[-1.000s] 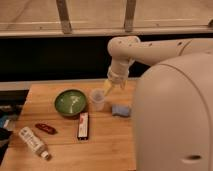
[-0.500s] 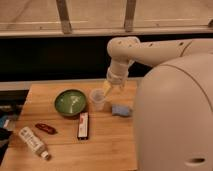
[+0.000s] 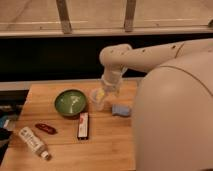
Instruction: Place the eraser in the ceramic cup
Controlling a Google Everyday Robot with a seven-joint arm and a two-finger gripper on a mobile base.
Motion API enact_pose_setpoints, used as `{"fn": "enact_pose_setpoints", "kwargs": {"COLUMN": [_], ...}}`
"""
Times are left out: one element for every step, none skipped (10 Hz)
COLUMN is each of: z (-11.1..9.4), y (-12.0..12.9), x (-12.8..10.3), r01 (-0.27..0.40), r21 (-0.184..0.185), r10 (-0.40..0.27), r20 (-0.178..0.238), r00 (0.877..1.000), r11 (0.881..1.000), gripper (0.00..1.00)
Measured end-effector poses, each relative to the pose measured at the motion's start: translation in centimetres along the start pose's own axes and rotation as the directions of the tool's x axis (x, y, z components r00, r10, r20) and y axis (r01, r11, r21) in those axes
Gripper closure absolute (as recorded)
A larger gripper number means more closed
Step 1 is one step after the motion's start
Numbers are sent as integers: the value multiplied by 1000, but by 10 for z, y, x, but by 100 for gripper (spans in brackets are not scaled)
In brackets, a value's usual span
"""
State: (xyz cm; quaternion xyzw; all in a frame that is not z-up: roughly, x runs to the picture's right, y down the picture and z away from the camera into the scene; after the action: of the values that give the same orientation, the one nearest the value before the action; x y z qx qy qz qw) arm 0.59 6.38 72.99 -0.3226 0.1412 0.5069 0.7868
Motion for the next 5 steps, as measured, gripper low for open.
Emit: {"fn": "enact_pose_setpoints", "kwargs": {"z": [15,32,47,59,65], "y": [16,30,45,56,62], "x": [7,12,19,24,27], "r01": [-37,-73,-95,-109,-117], "r21": [12,10,9,7,6], "r10": [38,73,95,109,117], "r20": [-6,-10,-12,-14,-13], "r00": [999,997,995,994,993], "r11": [999,997,995,994,993], "gripper": [38,38,38,38,38]}}
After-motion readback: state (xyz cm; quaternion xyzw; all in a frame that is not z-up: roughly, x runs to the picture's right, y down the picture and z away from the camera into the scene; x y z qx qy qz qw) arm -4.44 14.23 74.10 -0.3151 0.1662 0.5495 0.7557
